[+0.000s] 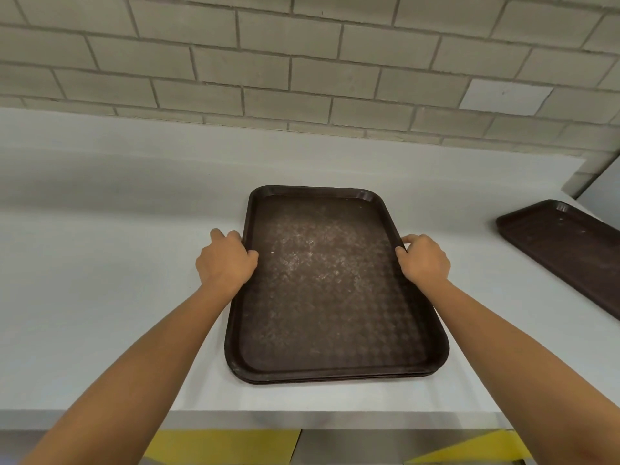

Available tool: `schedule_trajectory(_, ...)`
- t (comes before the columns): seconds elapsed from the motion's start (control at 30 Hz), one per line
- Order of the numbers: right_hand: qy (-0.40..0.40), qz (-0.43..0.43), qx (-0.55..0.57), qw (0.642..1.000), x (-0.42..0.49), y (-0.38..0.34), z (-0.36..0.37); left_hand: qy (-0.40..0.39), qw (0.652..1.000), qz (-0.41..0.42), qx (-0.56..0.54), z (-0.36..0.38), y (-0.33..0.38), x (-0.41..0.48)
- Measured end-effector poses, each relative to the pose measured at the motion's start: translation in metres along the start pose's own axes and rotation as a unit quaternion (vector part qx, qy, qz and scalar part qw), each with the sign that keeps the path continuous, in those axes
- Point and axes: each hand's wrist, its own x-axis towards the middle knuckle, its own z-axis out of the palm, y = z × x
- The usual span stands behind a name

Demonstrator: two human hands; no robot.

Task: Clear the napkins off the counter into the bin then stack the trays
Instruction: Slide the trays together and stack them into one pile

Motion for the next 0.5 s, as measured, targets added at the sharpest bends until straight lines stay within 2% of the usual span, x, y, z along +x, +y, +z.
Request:
schedule_trajectory(0.17, 0.011, -0.017, -0.025, 0.999, -0.006, -0.001, 0.003, -0.026, 0.999, 0.001, -0.031, 0.009, -0.002, 0.003)
schedule_trajectory(0.5, -0.011, -0.004, 0.023, 1.000, -0.008, -0.002, 0.010, -0.038, 0.999, 0.014, -0.036, 0.014, -0.003, 0.014)
